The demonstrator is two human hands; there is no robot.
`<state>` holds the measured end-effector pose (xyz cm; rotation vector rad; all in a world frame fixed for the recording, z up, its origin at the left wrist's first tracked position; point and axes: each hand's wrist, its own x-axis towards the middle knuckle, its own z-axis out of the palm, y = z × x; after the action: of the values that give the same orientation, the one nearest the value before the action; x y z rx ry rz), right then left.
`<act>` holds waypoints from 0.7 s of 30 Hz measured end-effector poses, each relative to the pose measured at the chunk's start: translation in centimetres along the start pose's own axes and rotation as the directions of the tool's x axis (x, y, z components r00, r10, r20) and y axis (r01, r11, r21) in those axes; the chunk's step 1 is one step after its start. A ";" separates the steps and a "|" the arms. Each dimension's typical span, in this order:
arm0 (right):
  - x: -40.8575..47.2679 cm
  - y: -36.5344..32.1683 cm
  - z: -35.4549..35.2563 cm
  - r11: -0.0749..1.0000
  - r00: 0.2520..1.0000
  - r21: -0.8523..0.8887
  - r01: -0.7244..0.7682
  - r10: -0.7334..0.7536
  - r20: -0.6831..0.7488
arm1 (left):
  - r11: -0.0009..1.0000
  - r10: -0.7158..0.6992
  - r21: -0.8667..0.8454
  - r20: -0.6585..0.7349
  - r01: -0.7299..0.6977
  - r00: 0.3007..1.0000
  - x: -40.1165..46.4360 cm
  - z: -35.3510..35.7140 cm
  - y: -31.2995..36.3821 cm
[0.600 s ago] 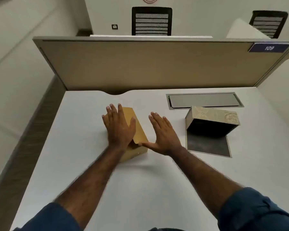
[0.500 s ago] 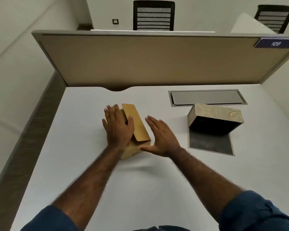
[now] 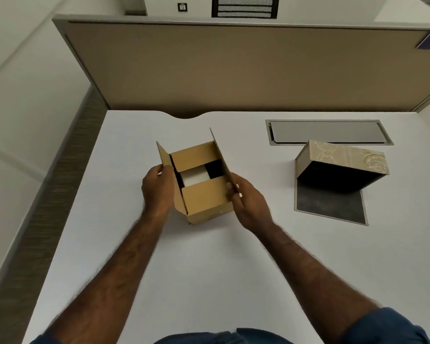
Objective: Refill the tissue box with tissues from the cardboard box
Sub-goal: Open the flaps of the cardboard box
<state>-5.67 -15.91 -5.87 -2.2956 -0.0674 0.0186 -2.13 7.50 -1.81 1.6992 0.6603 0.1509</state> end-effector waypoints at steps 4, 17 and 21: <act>-0.6 0.2 0.2 0.944 0.990 0.305 -0.127 0.141 -0.026 | 0.982 -0.130 -0.137 -0.007 0.128 0.992 -0.6 -1.7 -1.6; -0.3 1.7 0.4 0.611 0.858 0.622 -0.489 0.466 0.217 | 0.969 -0.244 -0.068 -0.083 0.238 0.966 -0.5 -2.8 -5.8; -0.1 1.9 -0.4 0.761 0.868 0.485 -0.431 0.496 -0.007 | 0.940 0.265 0.260 -0.151 -0.221 0.952 0.1 -3.4 -3.9</act>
<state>-5.65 -17.44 -7.02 -1.7623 0.5329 0.1231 -4.88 10.89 -4.68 2.0169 0.6198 0.4233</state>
